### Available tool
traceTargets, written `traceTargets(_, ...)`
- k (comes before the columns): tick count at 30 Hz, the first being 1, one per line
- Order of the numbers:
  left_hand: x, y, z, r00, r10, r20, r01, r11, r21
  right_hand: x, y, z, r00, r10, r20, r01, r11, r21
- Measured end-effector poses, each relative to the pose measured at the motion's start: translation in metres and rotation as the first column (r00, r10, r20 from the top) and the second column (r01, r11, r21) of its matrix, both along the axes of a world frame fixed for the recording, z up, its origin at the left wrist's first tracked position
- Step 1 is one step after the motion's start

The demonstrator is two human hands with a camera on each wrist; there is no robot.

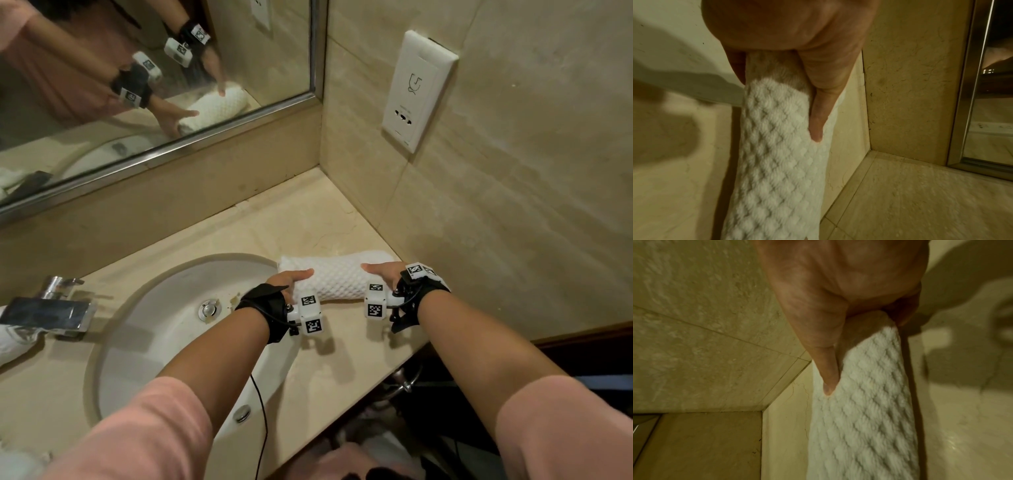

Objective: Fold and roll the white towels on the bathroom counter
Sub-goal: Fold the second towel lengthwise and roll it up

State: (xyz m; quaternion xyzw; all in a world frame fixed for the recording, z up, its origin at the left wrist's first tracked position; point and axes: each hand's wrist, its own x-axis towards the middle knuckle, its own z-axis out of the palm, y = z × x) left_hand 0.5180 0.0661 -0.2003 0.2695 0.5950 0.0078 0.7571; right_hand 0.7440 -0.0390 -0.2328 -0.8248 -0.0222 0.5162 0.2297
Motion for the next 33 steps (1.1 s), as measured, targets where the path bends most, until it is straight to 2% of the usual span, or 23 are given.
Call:
traceTargets(6, 0.003, 0.003, -0.017, 1.0, 0.002, -0.008, -0.001, 0.999, 0.039, -0.013, -0.001, 0.037, 0.999, 0.018, -0.027, -0.019, 1.0, -0.011)
traceTargets(9, 0.003, 0.012, -0.052, 0.999, 0.012, -0.03, -0.01, 0.999, 0.052, 0.006, 0.005, 0.001, 0.997, 0.057, -0.043, -0.058, 0.998, -0.025)
traceTargets(11, 0.003, 0.011, -0.052, 0.999, 0.031, -0.034, -0.03, 0.999, 0.04, 0.032, 0.017, -0.051, 0.994, 0.102, -0.036, -0.102, 0.995, -0.004)
traceTargets(12, 0.004, 0.009, -0.045, 0.998, 0.047, -0.039, -0.046, 0.998, 0.042, 0.038, 0.021, -0.062, 0.991, 0.134, -0.029, -0.134, 0.991, -0.014)
traceTargets(16, 0.009, -0.004, -0.007, 0.995, 0.088, -0.036, -0.085, 0.994, 0.064, 0.053, 0.025, -0.088, 0.98, 0.199, -0.013, -0.198, 0.979, 0.04)
traceTargets(21, 0.013, -0.011, -0.006, 0.992, 0.126, -0.033, -0.122, 0.989, 0.086, 0.055, 0.027, -0.099, 0.989, 0.104, -0.105, -0.097, 0.993, 0.07)
traceTargets(25, 0.012, -0.013, -0.005, 0.993, 0.103, -0.061, -0.095, 0.987, 0.13, 0.032, 0.017, -0.057, 0.995, 0.017, -0.101, -0.011, 0.998, 0.057)
traceTargets(28, 0.008, -0.019, 0.0, 0.998, 0.055, -0.039, -0.049, 0.99, 0.133, 0.015, 0.01, -0.02, 0.994, 0.024, -0.111, -0.021, 0.999, 0.032)
traceTargets(30, -0.001, -0.024, 0.0, 0.994, 0.094, -0.049, -0.086, 0.987, 0.137, 0.003, 0.006, -0.001, 0.99, 0.023, -0.14, -0.018, 0.999, 0.04)
traceTargets(33, -0.027, -0.018, -0.008, 0.983, 0.181, -0.04, -0.171, 0.969, 0.18, -0.029, 0.007, 0.023, 0.984, 0.036, -0.174, -0.012, 0.99, 0.138)
